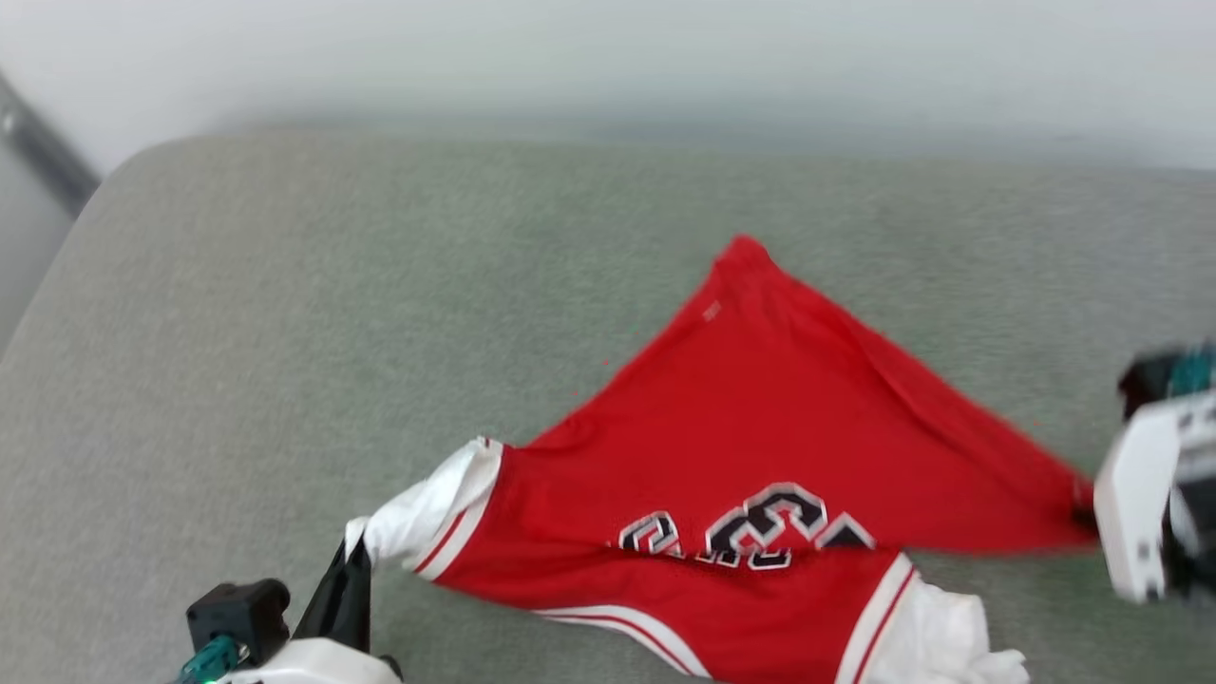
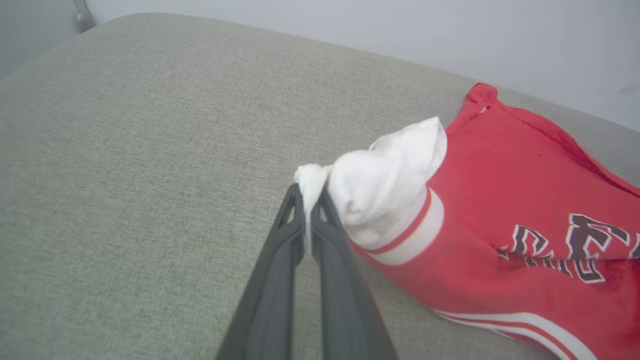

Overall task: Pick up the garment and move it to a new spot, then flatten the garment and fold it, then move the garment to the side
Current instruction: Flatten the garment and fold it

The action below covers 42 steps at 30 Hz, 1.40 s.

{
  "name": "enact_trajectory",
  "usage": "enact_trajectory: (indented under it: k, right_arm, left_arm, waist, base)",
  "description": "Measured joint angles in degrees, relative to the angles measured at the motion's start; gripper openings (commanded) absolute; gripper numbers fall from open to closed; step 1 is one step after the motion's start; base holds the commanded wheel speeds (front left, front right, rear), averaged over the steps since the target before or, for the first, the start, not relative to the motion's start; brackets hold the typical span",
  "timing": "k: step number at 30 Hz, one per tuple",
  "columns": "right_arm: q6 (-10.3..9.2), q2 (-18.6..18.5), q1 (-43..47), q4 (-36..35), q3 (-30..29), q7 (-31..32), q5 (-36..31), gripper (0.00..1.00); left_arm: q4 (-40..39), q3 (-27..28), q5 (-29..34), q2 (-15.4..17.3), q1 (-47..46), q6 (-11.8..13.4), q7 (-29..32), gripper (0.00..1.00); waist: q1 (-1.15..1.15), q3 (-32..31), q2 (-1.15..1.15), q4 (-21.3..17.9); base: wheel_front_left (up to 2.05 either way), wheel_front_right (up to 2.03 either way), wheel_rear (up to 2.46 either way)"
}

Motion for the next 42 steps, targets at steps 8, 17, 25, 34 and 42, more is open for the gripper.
enact_trajectory:
  k: [8, 17, 25, 34, 42]
  right_arm:
    - [0.0, 3.54, 26.41, -10.78, -9.34, 6.16, 0.04, 0.0]
    - [0.0, 11.72, 33.25, -23.21, -18.48, 1.36, -4.67, 1.0]
    - [-0.01, 16.07, 22.62, -22.79, -22.23, -21.78, -8.54, 1.0]
    - [-0.01, 11.89, 7.17, -13.88, -14.67, -9.48, -5.6, 1.0]
    - [-0.02, 10.74, -2.89, -7.71, -8.79, 2.96, -3.47, 1.0]
  left_arm:
    - [-0.09, 1.14, -0.88, 1.8, 2.35, 0.65, 1.43, 0.0]
    - [-1.35, 0.82, -0.82, 2.58, 2.49, 0.96, 2.59, 0.0]
    - [-2.61, -0.78, -0.19, 2.19, -0.06, 0.79, 2.99, 0.0]
    - [-2.41, -4.05, 1.35, 0.19, -7.86, -1.68, 1.91, 0.0]
    - [-0.47, -6.13, 1.86, -1.66, -12.59, -3.16, 0.32, 0.0]
  waist:
    - [0.0, -4.68, 0.0, -5.82]
    - [0.0, -5.46, 0.0, -9.19]
    - [0.0, -3.76, 0.0, -7.46]
    - [0.01, 2.38, 0.0, -3.47]
    - [0.02, 7.42, 0.0, 0.71]
  base:
    - [0.0, 0.0, 0.0]
    - [0.0, 0.0, 0.0]
    - [0.0, 0.0, 0.0]
    - [0.0, 0.0, 0.0]
    - [0.0, 0.0, 0.0]
